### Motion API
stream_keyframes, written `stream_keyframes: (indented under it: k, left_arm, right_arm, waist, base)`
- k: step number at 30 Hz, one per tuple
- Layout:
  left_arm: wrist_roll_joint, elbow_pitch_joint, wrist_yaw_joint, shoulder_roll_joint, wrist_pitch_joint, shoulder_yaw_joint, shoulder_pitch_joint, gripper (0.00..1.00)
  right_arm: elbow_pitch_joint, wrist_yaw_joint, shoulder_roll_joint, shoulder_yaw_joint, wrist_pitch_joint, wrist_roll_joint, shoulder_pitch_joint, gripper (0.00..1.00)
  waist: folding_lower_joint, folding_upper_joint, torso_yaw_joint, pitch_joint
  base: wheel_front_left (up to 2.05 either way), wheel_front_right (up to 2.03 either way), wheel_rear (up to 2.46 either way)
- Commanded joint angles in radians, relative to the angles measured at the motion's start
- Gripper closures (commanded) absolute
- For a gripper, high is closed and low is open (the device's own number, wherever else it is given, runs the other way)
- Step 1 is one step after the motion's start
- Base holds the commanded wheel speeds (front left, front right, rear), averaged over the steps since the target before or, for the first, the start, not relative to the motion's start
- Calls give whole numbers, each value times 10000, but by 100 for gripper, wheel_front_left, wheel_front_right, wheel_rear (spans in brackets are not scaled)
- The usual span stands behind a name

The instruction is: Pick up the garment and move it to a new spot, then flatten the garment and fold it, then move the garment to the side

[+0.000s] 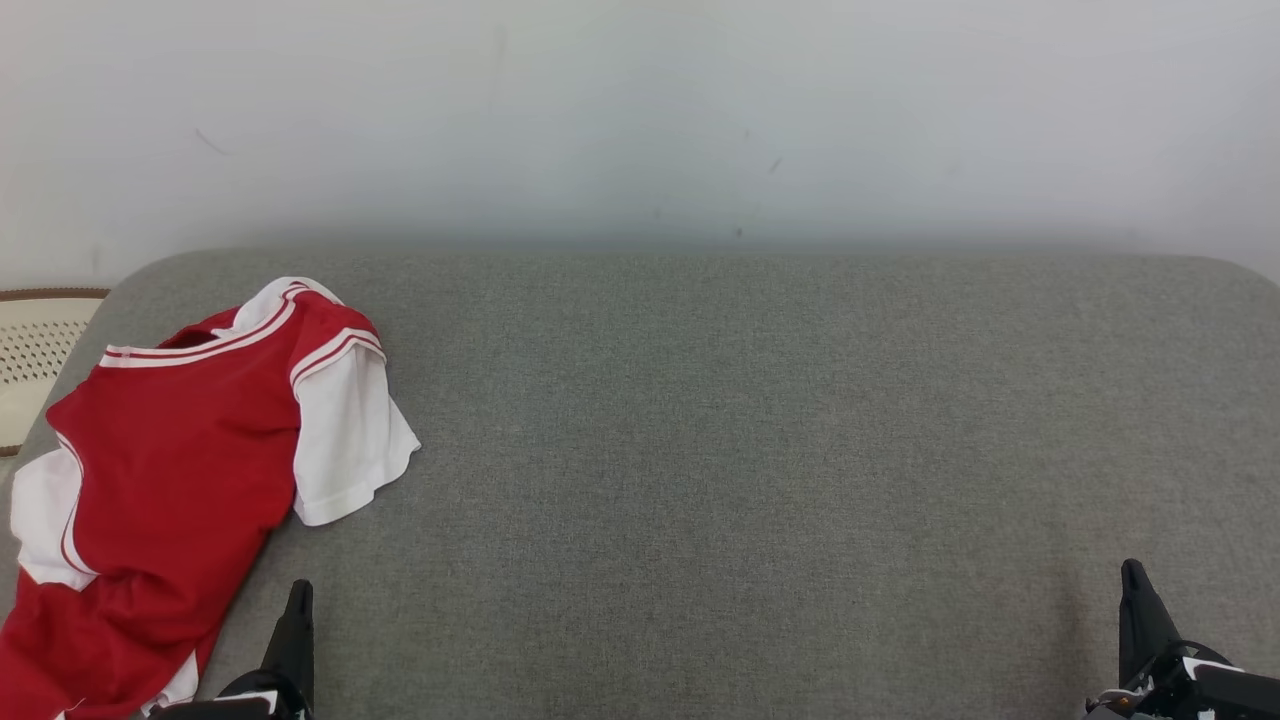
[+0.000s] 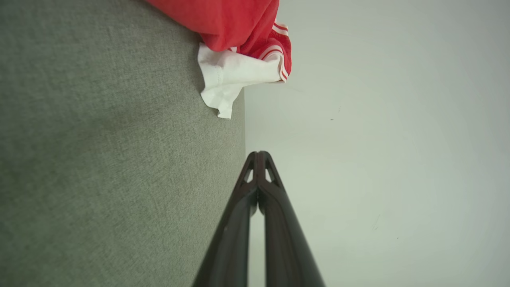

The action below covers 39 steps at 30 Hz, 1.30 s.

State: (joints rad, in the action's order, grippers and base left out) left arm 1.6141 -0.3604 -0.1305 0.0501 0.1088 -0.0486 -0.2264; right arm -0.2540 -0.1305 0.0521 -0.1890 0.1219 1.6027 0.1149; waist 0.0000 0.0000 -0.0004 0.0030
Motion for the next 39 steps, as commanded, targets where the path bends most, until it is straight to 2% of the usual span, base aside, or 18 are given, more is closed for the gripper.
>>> stream_keyframes:
  k: [1, 23, 24, 30, 39]
  left_arm:
    - [29, -40, -30, -6, -10, 0, -30, 100]
    - [29, -40, -30, -6, -11, 0, -30, 100]
    - [0, 2, 0, 0, -4, 1, 1, 0]
    - [-6, -270, 6, -36, -40, 39, 281, 0]
    - [-513, 198, 94, -29, -495, 259, 494, 0]
  right_arm:
    - [-32, -4, -26, 3, -10, -9, 88, 100]
    - [-32, -4, -26, 2, -10, -8, 88, 100]
    - [2, 0, 0, 2, -2, -1, 0, 0]
    - [-318, 2, -57, 51, -36, -10, -275, 0]
    - [36, 1, -39, 570, -510, -514, -421, 0]
  waist:
    - [0, 0, 0, 0]
    - [0, 0, 0, 0]
    - [0, 0, 0, 0]
    - [0, 0, 0, 1]
    - [0, 0, 7, 0]
  base:
    - [0, 0, 0]
    - [0, 0, 0]
    - [0, 0, 0]
    - [0, 0, 0]
    - [0, 0, 0]
